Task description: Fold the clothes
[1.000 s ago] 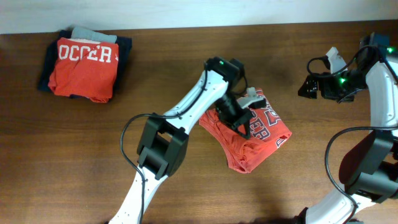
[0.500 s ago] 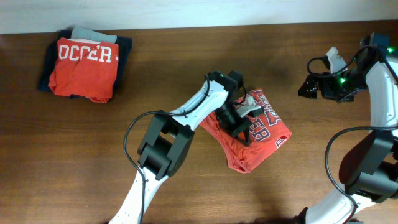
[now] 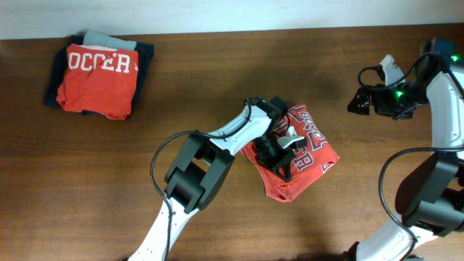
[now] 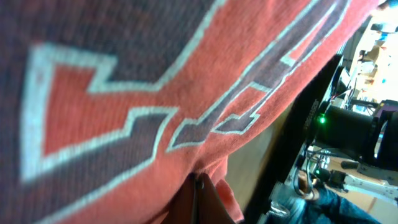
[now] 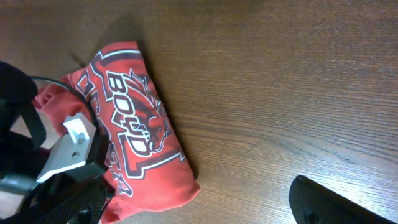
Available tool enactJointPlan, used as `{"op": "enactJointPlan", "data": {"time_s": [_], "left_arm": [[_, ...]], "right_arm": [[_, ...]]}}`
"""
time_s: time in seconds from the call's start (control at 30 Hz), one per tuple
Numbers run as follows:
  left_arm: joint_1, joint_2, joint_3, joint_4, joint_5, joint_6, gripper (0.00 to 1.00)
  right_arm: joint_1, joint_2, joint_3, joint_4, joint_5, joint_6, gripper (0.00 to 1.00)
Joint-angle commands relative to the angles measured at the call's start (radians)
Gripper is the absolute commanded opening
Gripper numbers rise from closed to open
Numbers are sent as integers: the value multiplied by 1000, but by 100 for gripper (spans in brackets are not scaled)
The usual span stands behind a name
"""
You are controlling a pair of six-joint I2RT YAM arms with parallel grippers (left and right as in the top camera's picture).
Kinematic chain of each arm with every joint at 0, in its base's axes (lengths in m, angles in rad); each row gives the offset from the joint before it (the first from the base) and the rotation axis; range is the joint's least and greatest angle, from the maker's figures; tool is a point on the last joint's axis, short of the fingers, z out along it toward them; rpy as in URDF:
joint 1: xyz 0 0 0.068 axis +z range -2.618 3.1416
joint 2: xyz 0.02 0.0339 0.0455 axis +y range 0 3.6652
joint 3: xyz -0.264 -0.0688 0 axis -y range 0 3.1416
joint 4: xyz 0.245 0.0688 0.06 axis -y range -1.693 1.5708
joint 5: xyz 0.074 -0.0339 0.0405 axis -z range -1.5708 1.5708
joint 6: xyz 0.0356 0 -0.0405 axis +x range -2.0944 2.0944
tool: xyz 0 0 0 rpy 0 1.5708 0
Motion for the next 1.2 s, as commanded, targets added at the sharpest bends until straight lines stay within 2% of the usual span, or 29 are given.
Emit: {"op": "enactJointPlan", "data": {"time_s": [0.0,0.17,0.37,0.47,0.6,0.67,0.8,1.03,1.17], "left_arm": [[-6,-17,93,-56,-50,-17,0],[-13,-35,240,-47,-49,-17,0],[-13,-6,244,52,66,-27,0],[-13,31,244,103,170,-27,0],[-13,90,244,154,468,-27,0],[-14,113,244,188,538,-28,0],[-26,143,244,253,439,-84,0],[-63,161,244,259,69,-148,0],[-74,161,244,252,47,-159,1]], "right_arm": [[0,-4,12,0,9,-6,99],[0,-4,12,0,9,-6,99],[0,-4,12,0,9,-7,99],[0,-4,12,0,9,-7,99],[0,-4,12,0,9,-6,99],[0,-4,12,0,9,-7,98],[0,-4,12,0,9,-7,99],[0,-4,12,0,9,-6,99],[0,-4,12,0,9,-6,99]]}}
